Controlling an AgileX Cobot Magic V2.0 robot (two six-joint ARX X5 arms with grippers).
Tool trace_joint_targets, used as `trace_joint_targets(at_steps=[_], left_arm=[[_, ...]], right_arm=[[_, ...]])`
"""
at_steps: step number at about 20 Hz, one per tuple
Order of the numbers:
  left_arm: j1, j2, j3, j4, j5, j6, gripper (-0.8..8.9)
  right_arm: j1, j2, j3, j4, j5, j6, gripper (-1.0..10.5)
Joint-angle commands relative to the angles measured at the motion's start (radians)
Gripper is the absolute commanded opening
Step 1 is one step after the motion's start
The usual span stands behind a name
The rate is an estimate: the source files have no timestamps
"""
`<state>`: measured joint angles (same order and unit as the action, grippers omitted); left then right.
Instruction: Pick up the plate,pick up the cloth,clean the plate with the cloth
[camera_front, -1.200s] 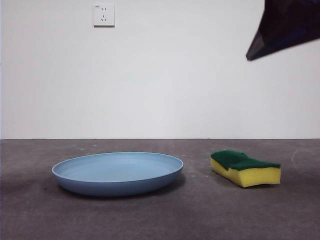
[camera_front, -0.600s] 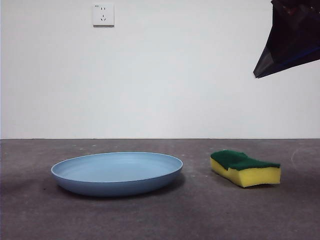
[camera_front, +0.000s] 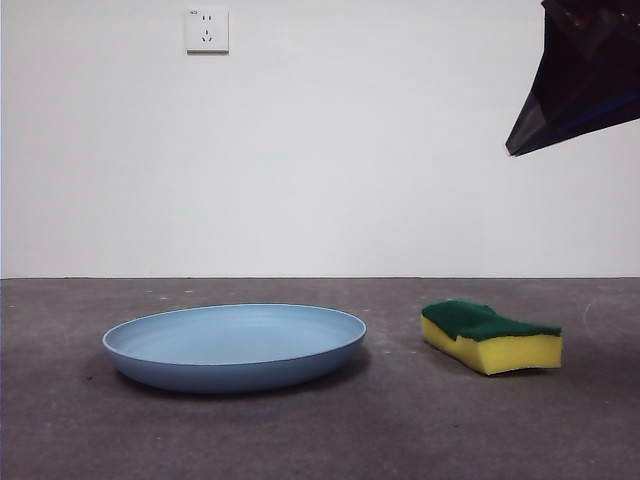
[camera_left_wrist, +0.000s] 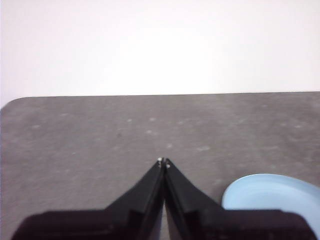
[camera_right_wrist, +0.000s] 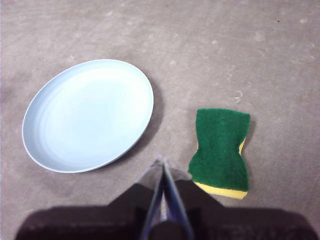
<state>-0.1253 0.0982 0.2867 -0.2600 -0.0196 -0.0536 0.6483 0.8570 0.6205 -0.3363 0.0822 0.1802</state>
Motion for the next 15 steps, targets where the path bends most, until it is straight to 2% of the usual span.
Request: trace_joint_targets(at_steps=[1, 7, 12, 15], left_arm=[[0.043, -0.043, -0.055, 0.026, 0.030, 0.039, -0.03], [0.083, -0.052, -0.194, 0.169, 0.080, 0.038, -0.03], [0.093, -0.087, -0.272, 0.167, 0.080, 0.022, -0.03], [0.108, -0.097, -0.284, 0.111, 0.079, 0.011, -0.03]], right_arm=[[0.001, -0.001, -0.007, 0.006, 0.003, 0.010, 0.0], [0.001, -0.001, -0.007, 0.006, 0.003, 0.010, 0.0], [0.001, -0.001, -0.007, 0.006, 0.003, 0.010, 0.0], [0.001, -0.001, -0.007, 0.006, 0.003, 0.010, 0.0]])
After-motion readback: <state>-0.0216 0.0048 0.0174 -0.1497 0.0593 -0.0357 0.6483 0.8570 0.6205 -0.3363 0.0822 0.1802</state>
